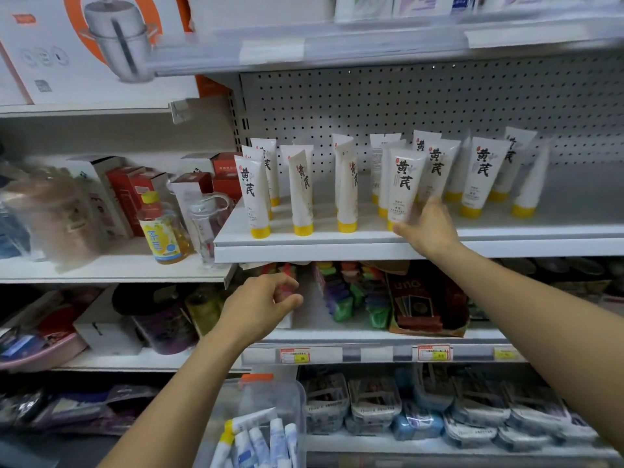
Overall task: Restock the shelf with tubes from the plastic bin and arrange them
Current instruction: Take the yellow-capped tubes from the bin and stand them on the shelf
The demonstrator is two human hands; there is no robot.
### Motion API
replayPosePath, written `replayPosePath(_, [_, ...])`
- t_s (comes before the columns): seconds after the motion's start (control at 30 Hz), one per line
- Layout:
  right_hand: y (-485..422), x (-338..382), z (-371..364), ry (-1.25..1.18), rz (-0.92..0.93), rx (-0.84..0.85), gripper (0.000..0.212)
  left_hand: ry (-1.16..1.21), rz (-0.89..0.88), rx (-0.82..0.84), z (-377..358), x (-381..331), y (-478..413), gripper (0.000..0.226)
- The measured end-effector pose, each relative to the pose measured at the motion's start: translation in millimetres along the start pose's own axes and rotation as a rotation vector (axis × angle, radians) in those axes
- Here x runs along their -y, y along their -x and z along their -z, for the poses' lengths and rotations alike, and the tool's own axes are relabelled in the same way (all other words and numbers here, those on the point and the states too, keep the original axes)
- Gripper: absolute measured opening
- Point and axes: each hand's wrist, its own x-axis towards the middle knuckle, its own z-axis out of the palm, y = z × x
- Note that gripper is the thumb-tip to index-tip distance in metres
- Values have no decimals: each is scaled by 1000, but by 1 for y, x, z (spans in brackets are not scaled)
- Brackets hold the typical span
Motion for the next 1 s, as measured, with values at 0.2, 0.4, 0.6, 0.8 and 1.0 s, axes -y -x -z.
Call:
replayPosePath(0.2, [61,-2,-29,61,163,45,17,34,-11,83,-3,28,10,26])
replayPosePath(0.4, [113,7,-88,96,232,198,13,102,54,181,-11,84,34,25])
replayPosePath(0.6, [198,-6,-192,92,197,756,11,155,327,341,-48,180,86,18])
replayPosePath(0.8, [242,-45,-309,196,48,1146,16,371,687,470,-130,256,122,9])
replayPosePath(1.0, [251,-85,-426,101,-247,1195,12,197,778,531,-223,310,119,47])
